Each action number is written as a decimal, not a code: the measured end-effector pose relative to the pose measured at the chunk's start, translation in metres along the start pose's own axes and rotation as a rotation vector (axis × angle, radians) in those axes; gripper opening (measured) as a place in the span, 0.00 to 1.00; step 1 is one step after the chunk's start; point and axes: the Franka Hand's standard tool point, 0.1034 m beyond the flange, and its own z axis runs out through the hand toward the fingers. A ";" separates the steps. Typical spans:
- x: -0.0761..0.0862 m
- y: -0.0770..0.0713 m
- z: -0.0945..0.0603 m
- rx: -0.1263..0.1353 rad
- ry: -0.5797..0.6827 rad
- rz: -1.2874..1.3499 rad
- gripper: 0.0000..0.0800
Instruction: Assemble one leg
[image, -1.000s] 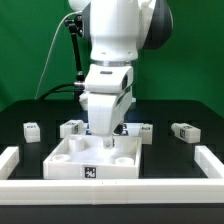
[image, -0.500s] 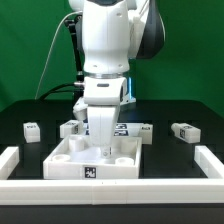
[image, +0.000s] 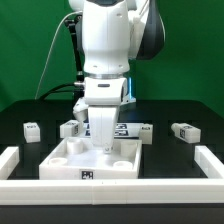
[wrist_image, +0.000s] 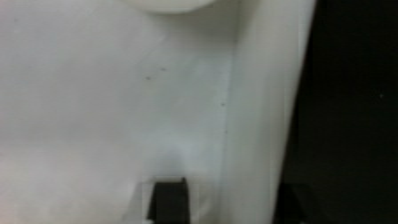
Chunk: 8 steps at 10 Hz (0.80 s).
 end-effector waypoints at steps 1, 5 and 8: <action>0.000 0.002 -0.001 -0.009 0.001 0.001 0.11; 0.000 0.004 -0.002 -0.015 0.002 0.001 0.08; 0.000 0.004 -0.002 -0.018 0.002 0.000 0.08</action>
Offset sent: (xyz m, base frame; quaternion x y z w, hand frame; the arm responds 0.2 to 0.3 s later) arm 0.0000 0.0000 0.0000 0.0000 0.0000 0.0000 1.0000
